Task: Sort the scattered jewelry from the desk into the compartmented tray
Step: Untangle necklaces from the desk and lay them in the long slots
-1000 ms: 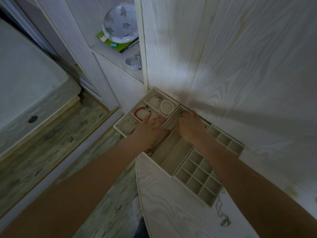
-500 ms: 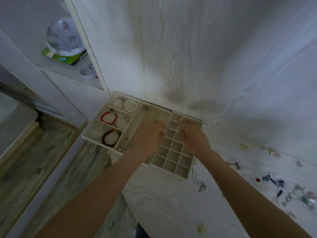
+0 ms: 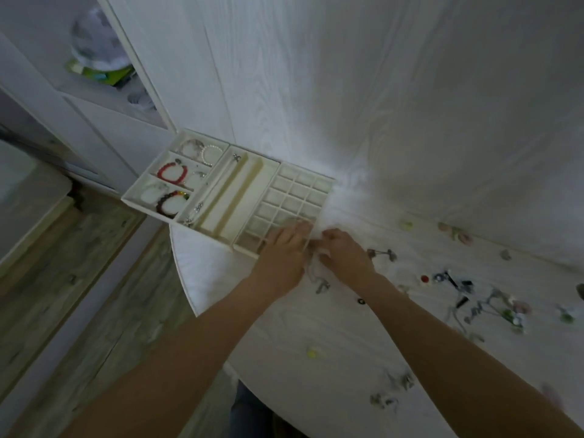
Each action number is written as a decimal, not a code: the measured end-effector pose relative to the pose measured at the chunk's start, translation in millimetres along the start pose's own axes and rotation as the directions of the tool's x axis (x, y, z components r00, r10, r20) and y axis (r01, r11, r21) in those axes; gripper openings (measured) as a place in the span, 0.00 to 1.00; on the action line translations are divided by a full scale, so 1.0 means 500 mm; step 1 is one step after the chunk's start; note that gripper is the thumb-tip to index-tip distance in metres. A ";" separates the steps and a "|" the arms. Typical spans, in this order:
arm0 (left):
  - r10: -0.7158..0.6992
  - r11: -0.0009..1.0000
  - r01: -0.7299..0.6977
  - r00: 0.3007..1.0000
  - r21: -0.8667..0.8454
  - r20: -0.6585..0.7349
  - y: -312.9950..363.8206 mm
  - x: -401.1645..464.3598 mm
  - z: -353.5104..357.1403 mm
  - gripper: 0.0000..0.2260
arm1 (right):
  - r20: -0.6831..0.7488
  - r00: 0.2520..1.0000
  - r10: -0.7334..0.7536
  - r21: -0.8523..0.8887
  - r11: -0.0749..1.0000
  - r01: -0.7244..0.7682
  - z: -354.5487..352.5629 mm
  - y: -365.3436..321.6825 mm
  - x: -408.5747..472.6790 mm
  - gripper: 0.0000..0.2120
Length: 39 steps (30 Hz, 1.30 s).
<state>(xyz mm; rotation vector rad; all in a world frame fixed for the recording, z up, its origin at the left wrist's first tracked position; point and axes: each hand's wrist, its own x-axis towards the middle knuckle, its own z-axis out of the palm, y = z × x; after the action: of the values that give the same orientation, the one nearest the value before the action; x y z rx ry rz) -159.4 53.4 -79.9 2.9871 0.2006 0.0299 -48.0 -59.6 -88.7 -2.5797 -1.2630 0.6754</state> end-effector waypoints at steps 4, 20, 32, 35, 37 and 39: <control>0.006 0.993 0.005 0.996 0.117 -0.091 0.027 -0.019 0.032 0.18 | -0.071 0.996 -0.059 -0.100 0.994 0.052 0.009 0.016 -0.019 0.16; -0.213 0.909 0.174 0.975 0.378 0.065 0.107 0.043 0.024 0.05 | 0.122 0.983 0.139 0.141 0.978 -0.155 -0.009 0.072 -0.040 0.09; -0.455 0.219 0.236 0.883 -0.947 0.115 0.054 0.020 -0.171 0.05 | 0.039 0.980 0.197 0.997 0.059 -0.052 -0.130 0.022 -0.097 0.09; -0.451 -0.003 0.184 0.877 -0.983 0.166 0.043 0.019 -0.199 0.07 | 0.024 0.985 0.173 1.000 -0.024 -0.020 -0.164 0.000 -0.090 0.09; -0.457 -0.187 0.130 0.866 -0.974 0.203 0.032 0.019 -0.206 0.07 | 0.041 0.989 0.144 0.996 -0.080 -0.029 -0.183 -0.014 -0.085 0.10; -0.444 -0.400 0.079 0.855 -0.913 0.269 0.030 0.018 -0.213 0.06 | 0.051 0.992 0.116 0.994 -0.099 -0.039 -0.198 -0.030 -0.079 0.11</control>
<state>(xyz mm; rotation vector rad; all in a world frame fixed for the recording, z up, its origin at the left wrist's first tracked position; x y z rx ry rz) -151.8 55.2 27.9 0.9681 0.5919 0.3269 -32.5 -78.5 16.1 -1.2095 -0.1437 1.0018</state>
